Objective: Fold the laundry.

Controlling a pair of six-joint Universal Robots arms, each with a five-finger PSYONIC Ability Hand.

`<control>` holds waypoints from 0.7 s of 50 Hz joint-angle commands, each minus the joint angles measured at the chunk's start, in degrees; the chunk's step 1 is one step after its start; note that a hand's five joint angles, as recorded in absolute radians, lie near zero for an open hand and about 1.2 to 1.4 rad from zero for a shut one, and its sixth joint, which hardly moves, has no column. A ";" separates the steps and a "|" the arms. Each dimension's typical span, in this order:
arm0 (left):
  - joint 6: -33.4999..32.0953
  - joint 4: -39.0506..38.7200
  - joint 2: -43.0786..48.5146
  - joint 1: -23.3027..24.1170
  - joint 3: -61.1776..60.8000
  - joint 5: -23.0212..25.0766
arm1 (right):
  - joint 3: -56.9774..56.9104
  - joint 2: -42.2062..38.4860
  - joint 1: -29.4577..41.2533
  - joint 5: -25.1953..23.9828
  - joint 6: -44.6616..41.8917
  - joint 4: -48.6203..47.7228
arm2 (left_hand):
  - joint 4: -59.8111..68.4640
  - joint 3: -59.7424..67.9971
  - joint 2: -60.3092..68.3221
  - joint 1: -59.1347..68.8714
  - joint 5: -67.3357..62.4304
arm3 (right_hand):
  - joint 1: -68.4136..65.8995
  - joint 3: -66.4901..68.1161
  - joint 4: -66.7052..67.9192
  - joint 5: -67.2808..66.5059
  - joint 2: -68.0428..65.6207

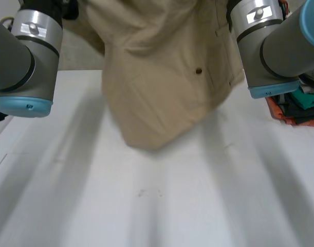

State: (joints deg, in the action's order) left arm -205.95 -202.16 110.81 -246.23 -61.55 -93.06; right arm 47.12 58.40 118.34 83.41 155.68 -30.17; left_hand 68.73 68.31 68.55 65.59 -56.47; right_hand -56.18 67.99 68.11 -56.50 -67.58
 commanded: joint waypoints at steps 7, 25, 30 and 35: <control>-0.15 -2.80 -15.53 4.00 -35.81 2.09 | 31.52 14.72 -3.81 -10.54 3.58 7.12 | 11.27 11.69 11.45 14.41 -13.53 | -23.82 12.01 11.89 -13.50 -12.42; -0.15 20.05 -17.99 10.86 -47.71 -0.46 | 54.93 19.20 -11.29 -13.72 -13.30 27.44 | -43.03 -42.61 -42.85 -39.89 40.77 | 46.18 -57.99 -58.11 56.50 57.58; 0.02 19.70 -20.71 8.14 -43.23 -0.37 | 51.15 20.52 -11.73 -13.36 -9.09 27.97 | -46.90 -46.49 -46.73 -43.77 44.65 | 46.18 -57.99 -58.11 56.50 57.58; 0.46 17.25 -20.20 1.74 -38.31 1.20 | 45.28 20.61 -11.81 -13.19 0.30 30.94 | -46.91 -46.49 -46.73 -43.78 44.65 | 46.18 -57.99 -58.11 56.50 57.58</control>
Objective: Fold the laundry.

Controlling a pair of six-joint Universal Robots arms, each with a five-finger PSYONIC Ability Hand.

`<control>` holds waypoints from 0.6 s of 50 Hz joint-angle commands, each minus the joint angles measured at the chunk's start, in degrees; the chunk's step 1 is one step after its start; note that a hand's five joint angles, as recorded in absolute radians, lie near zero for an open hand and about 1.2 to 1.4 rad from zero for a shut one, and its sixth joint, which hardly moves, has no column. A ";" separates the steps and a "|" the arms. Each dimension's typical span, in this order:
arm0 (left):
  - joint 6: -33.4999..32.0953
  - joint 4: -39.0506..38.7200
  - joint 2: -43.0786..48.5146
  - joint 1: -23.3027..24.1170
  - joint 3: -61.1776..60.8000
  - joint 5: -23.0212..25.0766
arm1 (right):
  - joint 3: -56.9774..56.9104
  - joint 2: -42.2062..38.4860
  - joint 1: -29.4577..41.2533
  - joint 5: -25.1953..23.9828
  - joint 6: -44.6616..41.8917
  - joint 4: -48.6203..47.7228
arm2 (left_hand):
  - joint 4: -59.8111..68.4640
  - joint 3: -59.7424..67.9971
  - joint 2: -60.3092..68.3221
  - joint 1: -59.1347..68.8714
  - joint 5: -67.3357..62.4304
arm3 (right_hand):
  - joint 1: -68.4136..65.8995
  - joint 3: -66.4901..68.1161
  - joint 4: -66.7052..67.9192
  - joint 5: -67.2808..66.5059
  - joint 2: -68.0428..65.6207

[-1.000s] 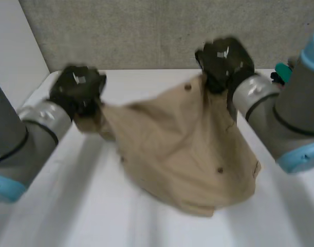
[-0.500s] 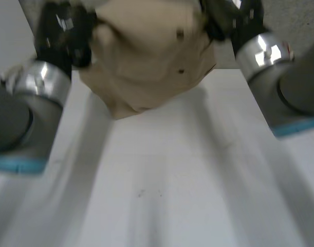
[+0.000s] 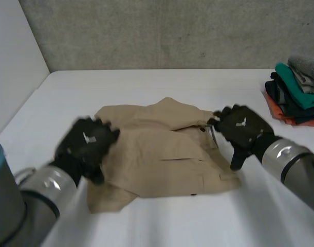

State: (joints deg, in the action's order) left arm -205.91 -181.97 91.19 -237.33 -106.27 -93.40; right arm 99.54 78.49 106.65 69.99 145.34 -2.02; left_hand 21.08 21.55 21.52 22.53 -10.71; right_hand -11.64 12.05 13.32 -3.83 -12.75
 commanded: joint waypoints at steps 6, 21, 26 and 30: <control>0.51 -2.95 11.43 -12.18 12.30 9.97 | -18.40 -8.78 0.49 -0.46 16.29 17.03 | 2.26 1.79 1.81 0.81 -2.63 | -2.30 1.89 0.62 -0.11 -1.19; -0.02 3.82 27.90 -16.85 18.21 13.42 | -28.87 -23.91 2.07 0.50 16.47 23.29 | 15.38 14.91 14.94 13.93 -15.75 | -15.60 15.19 13.92 -13.41 -14.49; 0.16 3.12 28.87 -16.85 18.12 13.60 | -28.87 -25.49 4.36 0.33 16.29 22.85 | 15.38 14.91 14.94 13.93 -15.75 | -15.27 14.85 13.59 -13.07 -14.16; 0.33 1.36 29.31 -16.50 18.03 14.12 | -28.26 -26.37 4.71 0.85 16.29 20.39 | 19.90 19.43 19.46 18.45 -20.27 | -15.60 15.19 13.92 -13.41 -14.49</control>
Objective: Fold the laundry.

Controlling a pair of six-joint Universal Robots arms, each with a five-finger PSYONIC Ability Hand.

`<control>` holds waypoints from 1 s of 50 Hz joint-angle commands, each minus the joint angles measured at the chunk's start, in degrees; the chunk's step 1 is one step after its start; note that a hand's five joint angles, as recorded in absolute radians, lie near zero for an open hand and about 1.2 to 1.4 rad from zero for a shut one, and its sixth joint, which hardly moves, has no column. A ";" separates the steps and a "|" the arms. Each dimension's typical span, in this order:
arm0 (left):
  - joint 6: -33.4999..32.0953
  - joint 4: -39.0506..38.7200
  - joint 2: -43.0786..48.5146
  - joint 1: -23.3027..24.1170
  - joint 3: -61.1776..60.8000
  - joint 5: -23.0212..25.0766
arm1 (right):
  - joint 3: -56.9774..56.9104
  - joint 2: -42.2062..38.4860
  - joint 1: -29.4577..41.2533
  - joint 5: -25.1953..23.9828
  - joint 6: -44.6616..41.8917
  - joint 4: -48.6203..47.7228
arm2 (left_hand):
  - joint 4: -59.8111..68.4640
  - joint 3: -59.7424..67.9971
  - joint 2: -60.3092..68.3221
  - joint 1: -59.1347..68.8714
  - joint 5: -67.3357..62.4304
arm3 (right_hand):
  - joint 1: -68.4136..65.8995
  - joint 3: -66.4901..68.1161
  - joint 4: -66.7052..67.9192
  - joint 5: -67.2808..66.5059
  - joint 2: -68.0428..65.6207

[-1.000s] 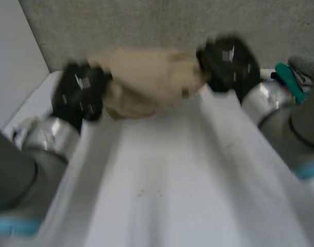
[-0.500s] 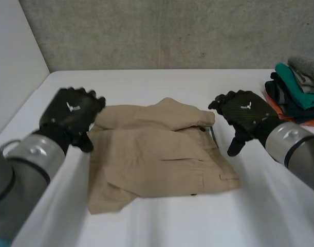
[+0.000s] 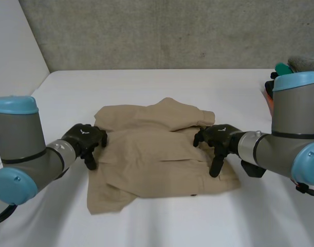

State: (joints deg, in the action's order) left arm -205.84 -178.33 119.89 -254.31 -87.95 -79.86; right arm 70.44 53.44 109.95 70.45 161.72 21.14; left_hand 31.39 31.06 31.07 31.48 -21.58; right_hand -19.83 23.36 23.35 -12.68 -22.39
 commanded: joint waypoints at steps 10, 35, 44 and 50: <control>0.53 -4.57 1.66 1.10 -0.03 -0.11 | 4.09 -0.97 2.37 1.80 -0.17 -10.14 | 48.61 48.94 48.93 48.51 -48.41 | -47.04 43.50 43.52 -44.19 -44.47; 6.07 -3.87 -21.82 3.30 -7.05 0.15 | 4.98 11.69 1.58 1.97 -0.61 -8.57 | 12.73 13.06 13.05 12.64 -12.54 | -19.05 15.51 15.52 -16.19 -16.48; 5.54 -5.36 -15.92 3.03 -13.21 0.41 | 5.68 5.54 1.58 1.97 -5.53 -8.48 | 3.22 3.55 3.54 3.12 -3.02 | -9.44 5.90 5.91 -6.58 -6.87; 5.54 -8.44 -10.30 2.94 -13.57 0.50 | 5.68 1.50 1.67 1.27 -8.43 -9.18 | 5.23 5.56 5.55 5.14 -5.03 | -12.46 8.92 8.93 -9.60 -9.89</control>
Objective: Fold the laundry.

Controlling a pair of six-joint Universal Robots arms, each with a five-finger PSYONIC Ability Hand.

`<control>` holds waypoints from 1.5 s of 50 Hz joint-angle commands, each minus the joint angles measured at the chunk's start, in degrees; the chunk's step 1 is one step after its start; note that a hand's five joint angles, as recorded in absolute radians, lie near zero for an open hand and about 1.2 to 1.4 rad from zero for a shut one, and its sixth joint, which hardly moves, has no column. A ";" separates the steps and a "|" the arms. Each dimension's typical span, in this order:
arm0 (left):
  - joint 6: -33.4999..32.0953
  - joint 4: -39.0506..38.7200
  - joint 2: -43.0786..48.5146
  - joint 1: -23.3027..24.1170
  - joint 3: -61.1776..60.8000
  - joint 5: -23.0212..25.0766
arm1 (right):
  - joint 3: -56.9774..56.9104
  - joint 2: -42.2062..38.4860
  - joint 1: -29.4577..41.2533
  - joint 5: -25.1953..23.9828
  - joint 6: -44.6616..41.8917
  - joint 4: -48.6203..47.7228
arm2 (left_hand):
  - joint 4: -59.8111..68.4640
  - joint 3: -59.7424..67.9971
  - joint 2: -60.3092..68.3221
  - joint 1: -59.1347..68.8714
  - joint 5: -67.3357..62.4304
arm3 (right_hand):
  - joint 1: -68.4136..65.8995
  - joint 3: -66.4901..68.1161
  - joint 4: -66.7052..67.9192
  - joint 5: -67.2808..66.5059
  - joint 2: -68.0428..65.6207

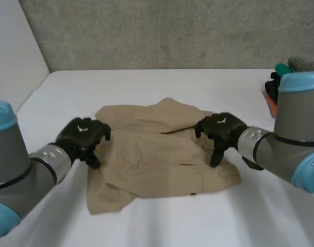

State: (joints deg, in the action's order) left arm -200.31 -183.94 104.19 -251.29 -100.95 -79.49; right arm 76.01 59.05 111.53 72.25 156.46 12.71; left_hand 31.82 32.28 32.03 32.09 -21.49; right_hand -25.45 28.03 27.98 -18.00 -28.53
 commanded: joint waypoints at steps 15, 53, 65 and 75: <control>-3.85 -6.43 11.64 0.28 2.60 0.03 | -0.25 -7.37 0.18 -0.62 -3.88 -2.95 | 17.42 16.96 17.21 17.14 -17.74 | -14.23 11.65 11.70 -11.68 -11.16; 0.62 -0.80 -9.36 4.06 4.97 -0.05 | -0.07 5.64 -1.57 0.08 -2.56 2.32 | 48.18 47.72 47.97 47.91 -48.51 | -5.82 3.24 3.29 -3.27 -2.75; -0.16 -0.98 -0.05 2.57 2.25 0.04 | -0.60 -2.44 -2.28 -1.15 -3.79 1.45 | 10.53 10.07 10.31 10.25 -10.85 | -12.04 9.46 9.51 -9.49 -8.96; -1.39 -3.61 5.32 0.98 0.67 0.21 | 2.83 -4.12 -2.19 -5.28 -4.23 -0.57 | 10.69 10.23 10.48 10.41 -11.02 | -16.42 13.84 13.89 -13.87 -13.35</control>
State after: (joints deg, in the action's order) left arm -201.18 -186.16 107.57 -249.74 -99.53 -79.36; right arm 76.44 54.79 109.22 68.76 152.37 13.57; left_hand 38.26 38.76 38.55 38.74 -28.19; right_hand -30.17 35.70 35.73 -24.74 -35.29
